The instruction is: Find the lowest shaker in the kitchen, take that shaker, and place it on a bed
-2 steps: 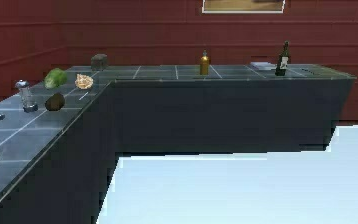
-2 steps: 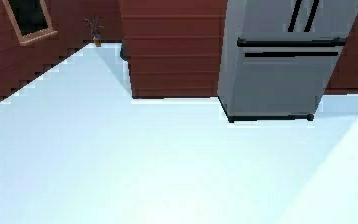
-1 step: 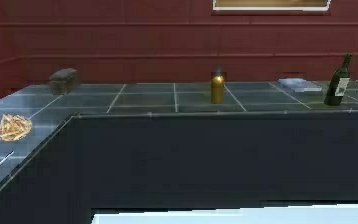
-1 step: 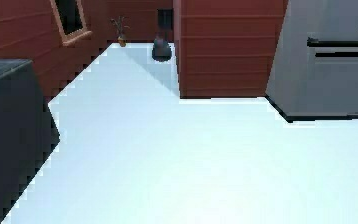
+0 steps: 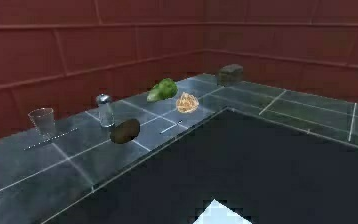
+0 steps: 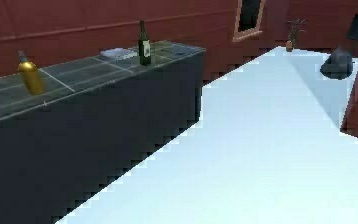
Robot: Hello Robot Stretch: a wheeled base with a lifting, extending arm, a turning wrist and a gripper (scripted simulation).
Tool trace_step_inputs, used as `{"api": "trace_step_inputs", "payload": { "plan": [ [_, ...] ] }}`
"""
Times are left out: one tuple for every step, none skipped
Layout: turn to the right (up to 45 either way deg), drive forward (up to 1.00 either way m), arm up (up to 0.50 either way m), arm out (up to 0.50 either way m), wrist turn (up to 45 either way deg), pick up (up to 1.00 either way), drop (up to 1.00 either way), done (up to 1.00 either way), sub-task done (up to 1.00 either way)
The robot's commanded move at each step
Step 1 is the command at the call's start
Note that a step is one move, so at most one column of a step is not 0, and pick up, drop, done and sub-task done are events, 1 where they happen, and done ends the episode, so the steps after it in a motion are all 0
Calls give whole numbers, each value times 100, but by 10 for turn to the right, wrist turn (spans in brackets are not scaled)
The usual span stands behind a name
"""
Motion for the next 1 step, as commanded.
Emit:
{"api": "trace_step_inputs", "payload": {
  "plan": [
    [-450,0,0,0,0,0,0,0,0]
  ]
}}
